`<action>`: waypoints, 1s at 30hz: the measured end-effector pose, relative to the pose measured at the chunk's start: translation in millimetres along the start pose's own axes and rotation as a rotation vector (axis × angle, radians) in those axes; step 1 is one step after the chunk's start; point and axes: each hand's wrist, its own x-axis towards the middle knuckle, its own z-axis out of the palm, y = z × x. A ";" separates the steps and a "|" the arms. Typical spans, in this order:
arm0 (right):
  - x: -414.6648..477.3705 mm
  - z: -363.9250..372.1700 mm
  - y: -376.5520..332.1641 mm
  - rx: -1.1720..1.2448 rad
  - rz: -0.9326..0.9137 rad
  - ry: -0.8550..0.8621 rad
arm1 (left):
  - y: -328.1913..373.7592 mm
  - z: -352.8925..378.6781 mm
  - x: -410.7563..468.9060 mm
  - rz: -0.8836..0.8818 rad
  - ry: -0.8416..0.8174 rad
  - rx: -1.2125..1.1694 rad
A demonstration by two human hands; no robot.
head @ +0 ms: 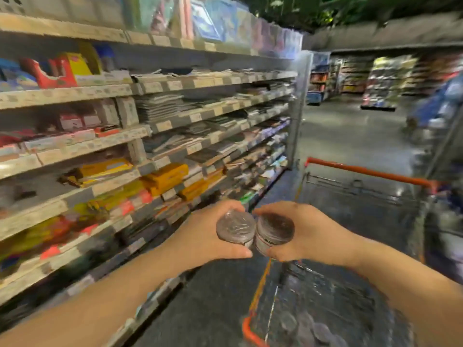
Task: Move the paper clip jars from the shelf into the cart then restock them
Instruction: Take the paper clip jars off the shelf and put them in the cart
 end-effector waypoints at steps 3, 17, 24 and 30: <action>-47.9 -23.9 49.9 -0.016 0.161 0.017 | 27.2 64.2 34.2 0.057 -0.090 -0.054; -112.5 9.6 271.0 0.021 0.706 0.126 | -18.5 310.0 169.7 0.092 -0.508 -0.058; -103.5 101.2 374.2 0.081 1.021 0.127 | -98.9 427.4 177.7 -0.049 -0.584 0.029; -127.2 206.3 422.4 0.185 1.284 0.077 | -157.4 495.5 120.1 -0.267 -0.665 0.085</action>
